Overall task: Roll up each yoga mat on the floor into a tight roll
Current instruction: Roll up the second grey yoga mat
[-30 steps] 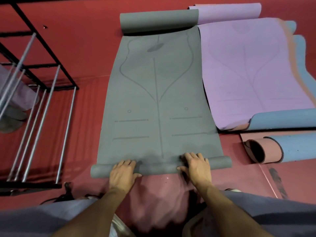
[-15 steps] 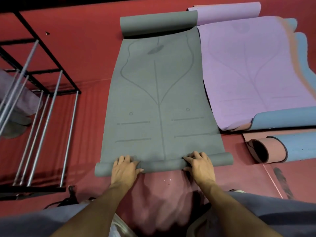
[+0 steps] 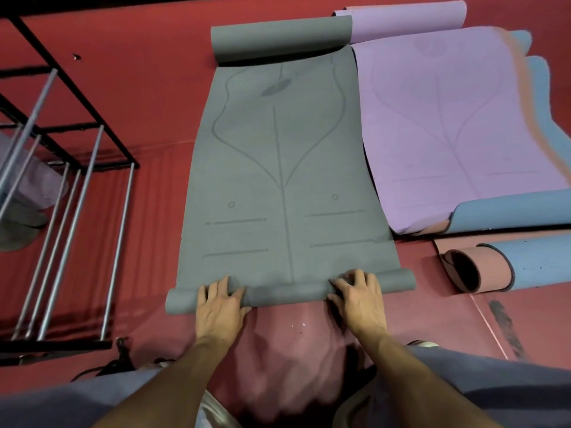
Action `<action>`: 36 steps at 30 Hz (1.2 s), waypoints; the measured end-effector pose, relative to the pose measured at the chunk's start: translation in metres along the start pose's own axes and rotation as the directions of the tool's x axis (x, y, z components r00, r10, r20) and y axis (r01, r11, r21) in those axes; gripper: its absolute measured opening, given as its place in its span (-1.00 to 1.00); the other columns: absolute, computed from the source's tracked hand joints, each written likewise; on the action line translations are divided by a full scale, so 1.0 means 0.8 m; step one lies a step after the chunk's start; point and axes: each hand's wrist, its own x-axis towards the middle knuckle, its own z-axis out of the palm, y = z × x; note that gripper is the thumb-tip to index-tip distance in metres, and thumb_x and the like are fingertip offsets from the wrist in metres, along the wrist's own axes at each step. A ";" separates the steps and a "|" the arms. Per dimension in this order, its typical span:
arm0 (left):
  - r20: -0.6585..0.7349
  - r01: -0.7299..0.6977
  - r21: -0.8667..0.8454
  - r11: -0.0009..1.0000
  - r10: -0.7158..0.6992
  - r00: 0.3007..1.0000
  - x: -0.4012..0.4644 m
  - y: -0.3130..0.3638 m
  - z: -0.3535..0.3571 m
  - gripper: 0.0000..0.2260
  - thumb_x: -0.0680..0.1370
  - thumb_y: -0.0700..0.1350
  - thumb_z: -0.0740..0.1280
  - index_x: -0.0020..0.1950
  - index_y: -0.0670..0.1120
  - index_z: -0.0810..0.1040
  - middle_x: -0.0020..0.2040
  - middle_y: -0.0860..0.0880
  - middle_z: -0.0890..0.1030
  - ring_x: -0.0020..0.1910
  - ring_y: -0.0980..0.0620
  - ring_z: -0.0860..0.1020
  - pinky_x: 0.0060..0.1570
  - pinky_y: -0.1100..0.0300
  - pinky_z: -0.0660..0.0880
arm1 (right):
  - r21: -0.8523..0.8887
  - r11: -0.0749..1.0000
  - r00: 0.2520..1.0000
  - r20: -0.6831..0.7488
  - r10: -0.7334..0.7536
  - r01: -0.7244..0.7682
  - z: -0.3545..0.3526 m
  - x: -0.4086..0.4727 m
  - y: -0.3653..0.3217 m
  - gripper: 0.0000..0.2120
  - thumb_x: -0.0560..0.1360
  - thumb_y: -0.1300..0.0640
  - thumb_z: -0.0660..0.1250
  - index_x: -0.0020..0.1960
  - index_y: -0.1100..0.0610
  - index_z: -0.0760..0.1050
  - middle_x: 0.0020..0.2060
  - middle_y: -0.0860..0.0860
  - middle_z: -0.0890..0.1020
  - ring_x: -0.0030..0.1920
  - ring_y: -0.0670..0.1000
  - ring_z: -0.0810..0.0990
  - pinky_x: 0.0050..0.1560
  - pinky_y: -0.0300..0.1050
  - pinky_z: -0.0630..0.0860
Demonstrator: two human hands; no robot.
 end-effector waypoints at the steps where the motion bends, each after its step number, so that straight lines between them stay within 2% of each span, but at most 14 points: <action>1: -0.021 -0.008 0.007 1.000 0.008 1.000 0.000 0.000 0.002 -0.54 0.34 0.16 0.63 0.17 0.01 0.74 0.15 -0.16 0.63 0.12 -0.23 0.56 0.31 -0.24 0.43 | -0.005 1.000 1.000 -0.013 -0.022 0.022 0.000 -0.002 0.001 -0.68 0.49 -0.18 0.44 0.19 -0.10 0.65 0.11 0.03 0.53 0.06 0.16 0.44 0.22 0.15 0.48; 3: -0.050 -0.032 0.016 0.999 0.033 0.998 -0.002 0.001 0.007 -0.55 0.43 0.14 0.56 0.26 -0.03 0.70 0.11 -0.14 0.60 0.10 -0.21 0.54 0.28 -0.21 0.45 | -0.020 0.998 0.998 -0.002 -0.057 0.057 0.000 -0.004 0.001 -0.60 0.51 -0.21 0.37 0.29 -0.09 0.60 0.13 0.03 0.54 0.08 0.17 0.46 0.32 0.20 0.42; 6: -0.056 -0.060 0.013 0.998 0.061 0.997 -0.002 -0.002 0.006 -0.52 0.48 0.16 0.50 0.33 -0.04 0.64 0.10 -0.12 0.59 0.09 -0.19 0.54 0.26 -0.16 0.48 | -0.020 0.999 0.997 0.065 -0.036 0.038 0.000 -0.001 0.002 -0.44 0.42 -0.19 0.48 0.35 -0.04 0.50 0.10 -0.01 0.57 0.11 0.16 0.50 0.40 0.20 0.37; 10: -0.002 -0.095 0.008 0.995 0.095 0.996 0.009 -0.012 0.002 -0.46 0.40 0.25 0.54 0.29 0.00 0.66 0.00 -0.06 0.62 -0.02 -0.15 0.58 0.13 -0.06 0.55 | 0.052 0.998 0.992 0.122 0.023 -0.030 -0.002 0.016 0.002 -0.53 0.28 -0.07 0.66 0.02 -0.01 0.46 -0.12 -0.08 0.59 -0.02 0.11 0.54 0.25 0.12 0.44; 13: 0.067 -0.049 -0.034 0.998 0.052 0.996 0.022 -0.012 -0.003 -0.46 0.32 0.25 0.61 0.18 0.00 0.68 -0.09 -0.03 0.67 -0.08 -0.13 0.63 0.03 0.02 0.58 | 0.077 0.996 0.992 0.126 0.027 -0.037 0.001 0.022 0.004 -0.63 0.32 -0.05 0.63 -0.05 0.01 0.51 -0.18 -0.10 0.59 -0.02 0.10 0.56 0.40 0.15 0.38; 16: 0.066 -0.046 -0.059 0.997 0.050 0.997 0.032 -0.011 -0.012 -0.56 0.41 0.27 0.53 0.11 0.02 0.62 -0.13 -0.02 0.68 -0.08 -0.12 0.65 -0.02 0.05 0.56 | 0.059 0.998 0.994 0.102 0.026 -0.032 0.005 0.027 0.006 -0.71 0.39 -0.03 0.58 -0.07 0.01 0.51 -0.19 -0.10 0.60 0.00 0.09 0.58 0.42 0.15 0.34; 20: 0.090 -0.045 -0.040 0.998 0.048 0.995 0.032 -0.013 -0.023 -0.62 0.54 0.31 0.37 0.17 0.07 0.60 -0.01 -0.02 0.71 0.07 -0.10 0.65 0.04 0.06 0.51 | 0.030 0.999 0.980 0.196 0.036 -0.043 -0.007 0.036 0.005 -0.80 0.48 -0.05 0.48 0.00 -0.01 0.52 -0.12 -0.07 0.67 0.06 0.09 0.58 0.38 0.04 0.31; 24: 0.229 -0.064 -0.064 0.996 0.077 0.970 0.016 -0.012 -0.031 -0.56 0.57 0.34 0.31 0.38 0.17 0.53 0.19 0.02 0.70 0.25 -0.04 0.62 0.16 0.09 0.49 | -0.018 0.999 0.936 0.348 0.048 -0.044 -0.034 0.033 0.002 -0.72 0.49 -0.09 0.46 0.15 -0.07 0.55 0.00 -0.03 0.71 0.13 0.07 0.62 0.17 -0.08 0.32; 27: 0.336 -0.051 -0.087 0.995 0.078 0.939 0.010 -0.012 -0.031 -0.47 0.54 0.39 0.30 0.42 0.16 0.50 0.24 0.03 0.68 0.30 -0.05 0.59 0.22 0.10 0.47 | -0.027 0.997 0.894 0.440 0.082 -0.078 -0.046 0.037 0.002 -0.70 0.48 -0.06 0.48 0.18 -0.06 0.56 0.07 -0.02 0.70 0.18 0.08 0.61 0.09 -0.10 0.32; 30: 0.376 0.025 -0.161 0.987 0.038 0.926 0.012 -0.013 -0.035 -0.48 0.52 0.40 0.34 0.42 0.21 0.52 0.26 0.08 0.67 0.32 -0.02 0.57 0.25 0.11 0.45 | -0.016 0.995 0.890 0.447 0.091 -0.094 -0.046 0.034 0.002 -0.66 0.48 -0.09 0.49 0.23 -0.11 0.60 0.15 -0.03 0.66 0.23 0.10 0.52 0.16 -0.12 0.36; 33: 0.403 0.108 -0.244 0.964 -0.001 0.915 0.015 -0.016 -0.033 -0.47 0.46 0.38 0.42 0.37 0.23 0.54 0.25 0.13 0.64 0.33 0.02 0.55 0.26 0.10 0.47 | -0.067 0.994 0.916 0.386 0.104 -0.084 -0.040 0.028 0.005 -0.60 0.47 -0.24 0.46 0.30 -0.27 0.58 0.22 -0.06 0.49 0.24 0.10 0.35 0.34 -0.08 0.32; 36: 0.309 0.124 -0.287 0.950 -0.031 0.951 0.013 -0.013 -0.028 -0.42 0.40 0.33 0.51 0.37 0.25 0.50 0.22 0.10 0.48 0.31 0.00 0.45 0.27 0.03 0.45 | -0.078 0.996 0.922 0.379 0.078 -0.052 -0.039 0.028 0.009 -0.55 0.48 -0.27 0.43 0.36 -0.31 0.53 0.21 -0.10 0.48 0.25 0.06 0.36 0.35 -0.06 0.33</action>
